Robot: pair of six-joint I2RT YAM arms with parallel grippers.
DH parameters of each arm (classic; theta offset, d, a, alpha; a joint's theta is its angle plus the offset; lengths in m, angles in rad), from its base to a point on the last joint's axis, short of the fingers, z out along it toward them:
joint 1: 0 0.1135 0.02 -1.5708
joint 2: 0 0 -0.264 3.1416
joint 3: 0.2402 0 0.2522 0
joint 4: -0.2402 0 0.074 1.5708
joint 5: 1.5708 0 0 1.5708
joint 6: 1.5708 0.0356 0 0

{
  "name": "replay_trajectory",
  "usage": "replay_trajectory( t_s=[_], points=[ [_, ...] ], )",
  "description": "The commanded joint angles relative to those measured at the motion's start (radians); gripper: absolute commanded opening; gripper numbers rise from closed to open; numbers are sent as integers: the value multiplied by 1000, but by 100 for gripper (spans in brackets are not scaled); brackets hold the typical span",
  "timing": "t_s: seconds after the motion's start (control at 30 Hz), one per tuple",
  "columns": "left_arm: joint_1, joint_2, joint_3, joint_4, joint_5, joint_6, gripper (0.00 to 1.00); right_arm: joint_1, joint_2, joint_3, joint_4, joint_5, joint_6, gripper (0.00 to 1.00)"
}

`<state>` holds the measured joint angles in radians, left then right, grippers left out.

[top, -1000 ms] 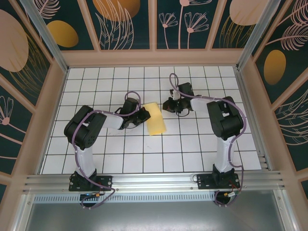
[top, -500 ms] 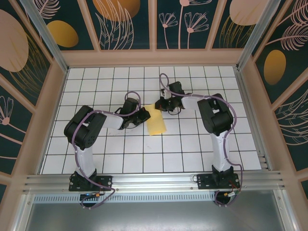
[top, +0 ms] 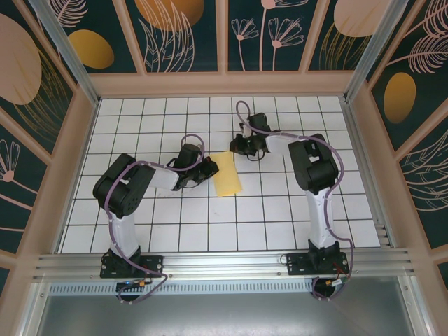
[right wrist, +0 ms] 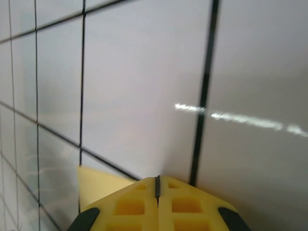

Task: Fold a paper plane with a square sheet of paper (pick it up from the middle)
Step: Fold the square sheet of paper in half at the center of the table.

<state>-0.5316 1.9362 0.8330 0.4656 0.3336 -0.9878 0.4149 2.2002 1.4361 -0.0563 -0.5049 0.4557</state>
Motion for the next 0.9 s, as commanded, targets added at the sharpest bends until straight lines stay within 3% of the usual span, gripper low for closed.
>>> replay_trajectory(
  t_s=[0.0, 0.27, 0.87],
  points=[
    [-7, 101, -66, -231, -83, 26, 4, -19, 24, 53, -7, 55, 18, 0],
    [-7, 105, -55, -230, -82, 31, 5, 11, -115, -109, 124, -111, 14, 0],
    [-7, 116, -46, -245, -90, 33, 5, 52, -258, -380, -40, -184, -127, 1]
  ],
)
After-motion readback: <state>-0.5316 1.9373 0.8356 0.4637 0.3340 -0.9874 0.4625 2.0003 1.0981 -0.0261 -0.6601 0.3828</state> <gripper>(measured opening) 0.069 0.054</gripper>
